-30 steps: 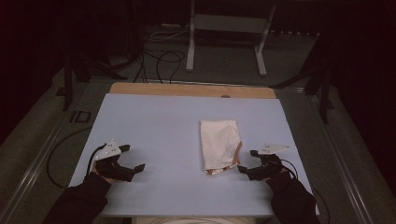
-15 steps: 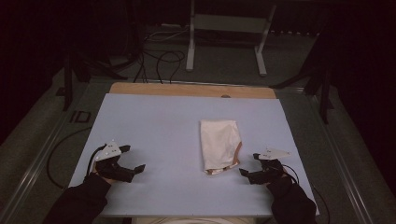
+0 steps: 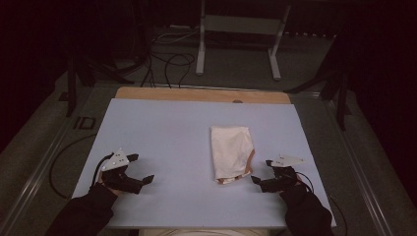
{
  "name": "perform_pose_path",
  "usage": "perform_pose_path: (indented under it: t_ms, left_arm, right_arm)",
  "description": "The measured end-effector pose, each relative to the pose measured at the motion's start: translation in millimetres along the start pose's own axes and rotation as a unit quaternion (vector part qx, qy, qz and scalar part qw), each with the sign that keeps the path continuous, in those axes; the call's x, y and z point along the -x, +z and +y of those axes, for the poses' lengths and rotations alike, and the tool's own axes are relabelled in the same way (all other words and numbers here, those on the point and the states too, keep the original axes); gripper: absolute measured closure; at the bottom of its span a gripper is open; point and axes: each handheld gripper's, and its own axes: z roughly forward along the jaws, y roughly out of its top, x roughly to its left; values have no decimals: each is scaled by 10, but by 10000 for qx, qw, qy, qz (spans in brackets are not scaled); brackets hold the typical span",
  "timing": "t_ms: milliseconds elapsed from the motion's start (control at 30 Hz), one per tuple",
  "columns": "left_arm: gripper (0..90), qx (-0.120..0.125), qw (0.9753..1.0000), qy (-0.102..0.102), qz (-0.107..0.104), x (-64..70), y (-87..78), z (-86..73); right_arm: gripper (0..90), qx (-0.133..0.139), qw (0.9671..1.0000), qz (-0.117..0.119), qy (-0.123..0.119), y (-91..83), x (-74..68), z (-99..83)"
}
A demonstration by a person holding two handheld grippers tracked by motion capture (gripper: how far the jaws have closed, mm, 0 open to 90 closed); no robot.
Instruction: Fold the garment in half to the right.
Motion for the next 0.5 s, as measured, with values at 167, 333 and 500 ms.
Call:
perform_pose_path:
  t_ms: [167, 333, 500]
  left_arm:
    - [2, -26, 10000, -14, 20, 3, -3, -19]
    - [2, -4, 10000, -54, 40, 14, -12, -35]
    - [2, -31, 10000, -29, 40, 25, 5, -42]
  right_arm:
    - [101, -11, 10000, 21, 4, 0, -3, -4]
    - [101, -13, 10000, 43, 12, 3, -1, -3]
    - [101, -33, 10000, 34, 31, 4, 2, -10]
